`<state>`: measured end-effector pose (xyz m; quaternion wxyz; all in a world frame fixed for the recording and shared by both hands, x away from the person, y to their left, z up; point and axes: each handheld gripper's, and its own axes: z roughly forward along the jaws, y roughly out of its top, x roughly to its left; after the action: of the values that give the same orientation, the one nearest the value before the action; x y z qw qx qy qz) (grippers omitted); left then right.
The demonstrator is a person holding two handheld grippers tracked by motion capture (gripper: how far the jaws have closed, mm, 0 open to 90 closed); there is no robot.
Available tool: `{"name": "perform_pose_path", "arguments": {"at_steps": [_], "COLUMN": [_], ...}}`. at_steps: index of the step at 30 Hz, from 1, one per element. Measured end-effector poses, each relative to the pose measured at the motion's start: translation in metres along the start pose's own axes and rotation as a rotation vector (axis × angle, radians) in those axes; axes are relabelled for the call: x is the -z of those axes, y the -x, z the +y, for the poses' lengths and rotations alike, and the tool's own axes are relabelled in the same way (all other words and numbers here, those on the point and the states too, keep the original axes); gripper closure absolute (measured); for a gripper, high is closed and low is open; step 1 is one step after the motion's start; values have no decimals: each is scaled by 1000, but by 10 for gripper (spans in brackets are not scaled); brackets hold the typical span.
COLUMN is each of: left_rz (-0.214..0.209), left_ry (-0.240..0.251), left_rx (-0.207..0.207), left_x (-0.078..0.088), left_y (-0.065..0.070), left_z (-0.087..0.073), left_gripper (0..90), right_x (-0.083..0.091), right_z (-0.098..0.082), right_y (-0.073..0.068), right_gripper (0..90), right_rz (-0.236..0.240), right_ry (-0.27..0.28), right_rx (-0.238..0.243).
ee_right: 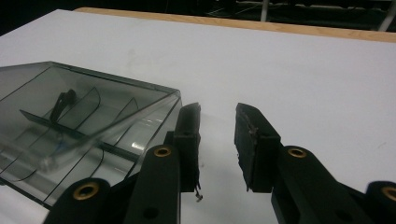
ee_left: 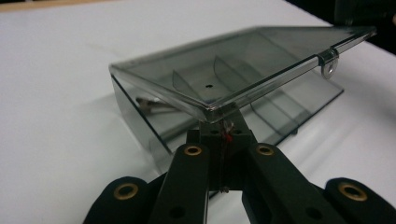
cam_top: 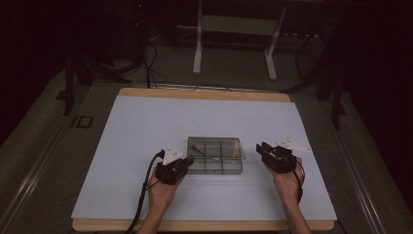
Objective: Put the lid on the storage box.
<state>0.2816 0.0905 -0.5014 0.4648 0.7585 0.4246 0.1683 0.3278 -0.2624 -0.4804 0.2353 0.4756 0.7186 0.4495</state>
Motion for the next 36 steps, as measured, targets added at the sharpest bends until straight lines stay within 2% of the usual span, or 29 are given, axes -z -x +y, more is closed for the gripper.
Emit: {"name": "perform_pose_path", "arguments": {"at_steps": [7, 17, 25, 30, 36], "left_rz": [20, 27, 9, 8, 20], "left_ry": [-16, 4, -31, -47, -51], "left_rx": [-20, -29, -37, -43, -32], "left_x": [1, 12, 9, 9, 15], "left_y": [2, 4, 6, 7, 3], "left_z": [-13, -24, -32, -35, -38], "left_gripper": [891, 877, 863, 837, 818], "right_x": [1, 3, 0, 0, 0], "right_z": [0, 0, -1, -2, -3], "right_y": [-1, -2, -4, -3, 0], "right_gripper": [708, 708, 708, 708, 708], "right_rz": [-5, -5, -3, -3, -6], "right_ry": [4, 6, -1, -10, -8], "right_rx": [8, 16, 22, 19, 15]}}
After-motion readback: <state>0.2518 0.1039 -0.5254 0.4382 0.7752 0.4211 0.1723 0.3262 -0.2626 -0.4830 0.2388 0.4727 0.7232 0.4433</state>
